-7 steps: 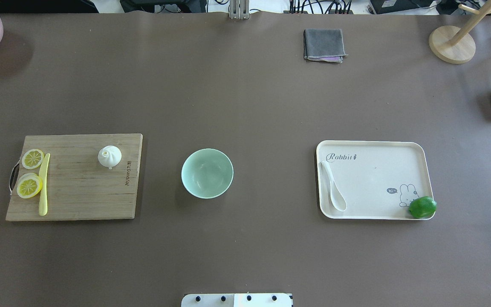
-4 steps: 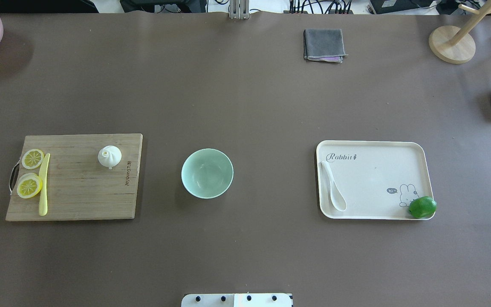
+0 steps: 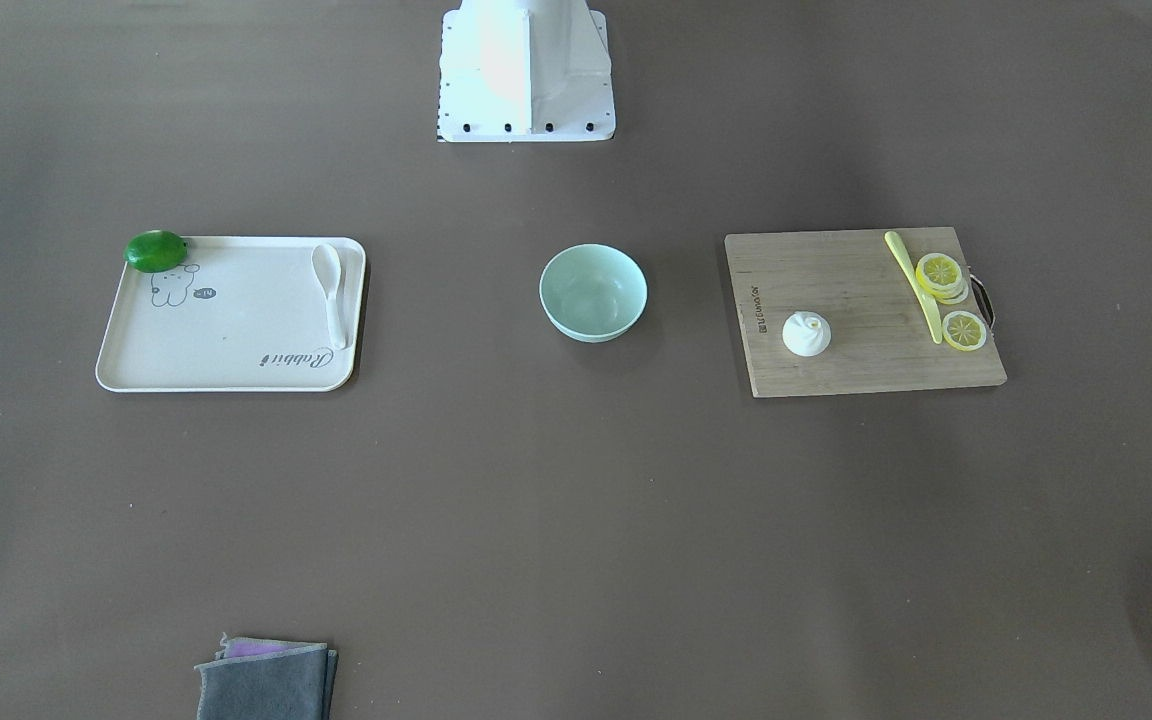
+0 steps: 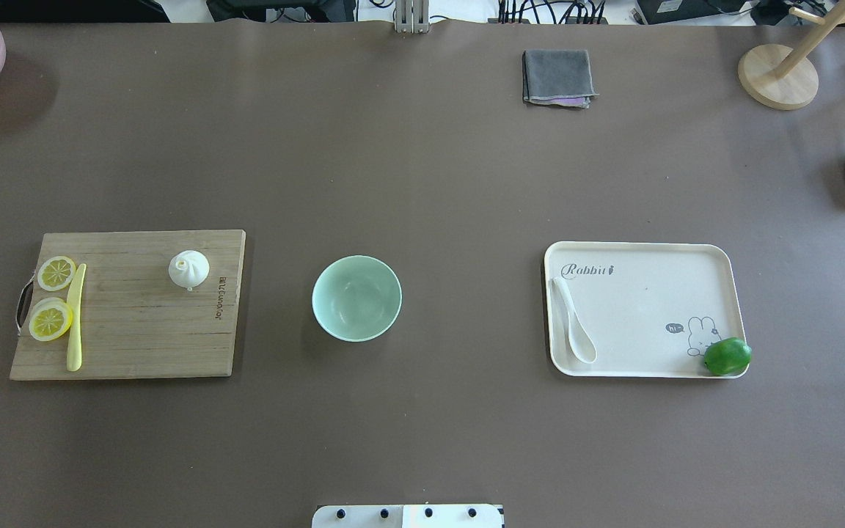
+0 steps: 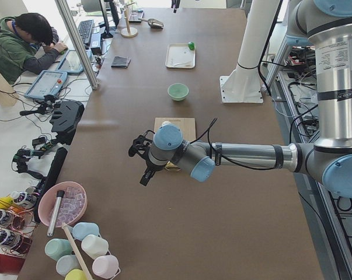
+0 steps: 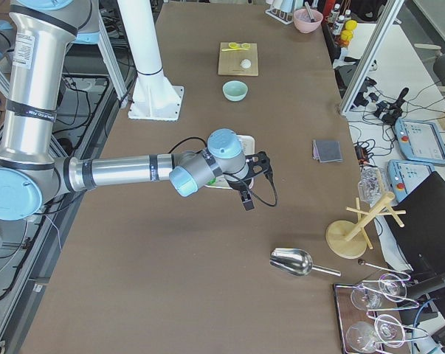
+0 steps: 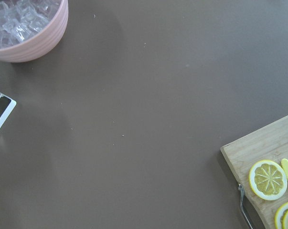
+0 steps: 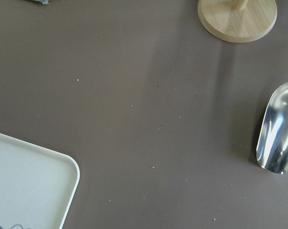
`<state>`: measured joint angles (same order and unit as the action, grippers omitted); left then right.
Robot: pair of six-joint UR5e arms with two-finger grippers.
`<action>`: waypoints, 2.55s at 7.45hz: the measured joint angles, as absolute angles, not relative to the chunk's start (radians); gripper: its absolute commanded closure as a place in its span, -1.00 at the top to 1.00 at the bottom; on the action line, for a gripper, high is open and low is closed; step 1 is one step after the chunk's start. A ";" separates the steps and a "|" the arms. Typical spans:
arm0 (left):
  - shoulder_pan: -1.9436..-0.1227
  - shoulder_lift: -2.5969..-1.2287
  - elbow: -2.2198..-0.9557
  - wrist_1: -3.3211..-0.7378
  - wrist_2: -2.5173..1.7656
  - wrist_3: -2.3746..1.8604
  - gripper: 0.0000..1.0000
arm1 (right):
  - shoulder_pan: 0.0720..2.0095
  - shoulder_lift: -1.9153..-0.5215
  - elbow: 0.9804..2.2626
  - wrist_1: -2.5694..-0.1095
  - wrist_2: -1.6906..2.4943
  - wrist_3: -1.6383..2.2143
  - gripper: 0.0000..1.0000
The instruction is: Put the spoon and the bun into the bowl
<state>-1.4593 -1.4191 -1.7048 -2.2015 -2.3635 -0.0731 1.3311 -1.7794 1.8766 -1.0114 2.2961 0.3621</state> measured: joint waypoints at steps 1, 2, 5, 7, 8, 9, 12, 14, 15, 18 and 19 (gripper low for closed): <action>-1.458 -1.420 -1.681 -2.263 -2.379 -0.077 0.96 | 1.304 -1.771 1.880 -0.985 2.293 0.425 1.00; -1.450 -1.423 -1.664 -2.325 -2.390 -0.098 0.96 | 1.258 -1.759 1.882 -0.941 2.277 0.528 1.00; -1.341 -1.434 -1.655 -2.470 -2.395 -0.288 0.96 | 1.006 -1.710 1.925 -0.870 2.058 0.901 0.99; -1.278 -1.439 -1.655 -2.532 -2.391 -0.391 0.96 | 0.772 -1.645 1.949 -0.913 1.819 1.077 0.96; -1.266 -1.441 -1.653 -2.541 -2.389 -0.407 0.96 | 0.670 -1.590 1.951 -0.986 1.709 1.131 0.81; -1.262 -1.442 -1.650 -2.545 -2.388 -0.412 0.96 | 0.576 -1.521 1.953 -1.089 1.611 1.165 0.68; -1.259 -1.449 -1.628 -2.547 -2.385 -0.411 0.96 | 0.382 -1.403 1.953 -1.282 1.466 1.180 0.13; -1.259 -1.453 -1.616 -2.550 -2.384 -0.410 0.96 | 0.349 -1.395 1.951 -1.304 1.443 1.113 -0.08; -1.259 -1.453 -1.613 -2.550 -2.384 -0.410 0.96 | 0.366 -1.394 1.950 -1.307 1.449 1.037 -0.10; -1.259 -1.451 -1.613 -2.554 -2.384 -0.410 0.96 | 0.395 -1.383 1.932 -1.300 1.467 0.948 -0.12; -1.259 -1.451 -1.614 -2.554 -2.384 -0.410 0.96 | 0.394 -1.374 1.923 -1.299 1.468 0.964 -0.12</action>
<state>-1.2594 -1.4512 -1.6137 -2.5539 -2.3839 -0.4095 0.3941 -1.3743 1.9234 -1.2989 1.4676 0.9644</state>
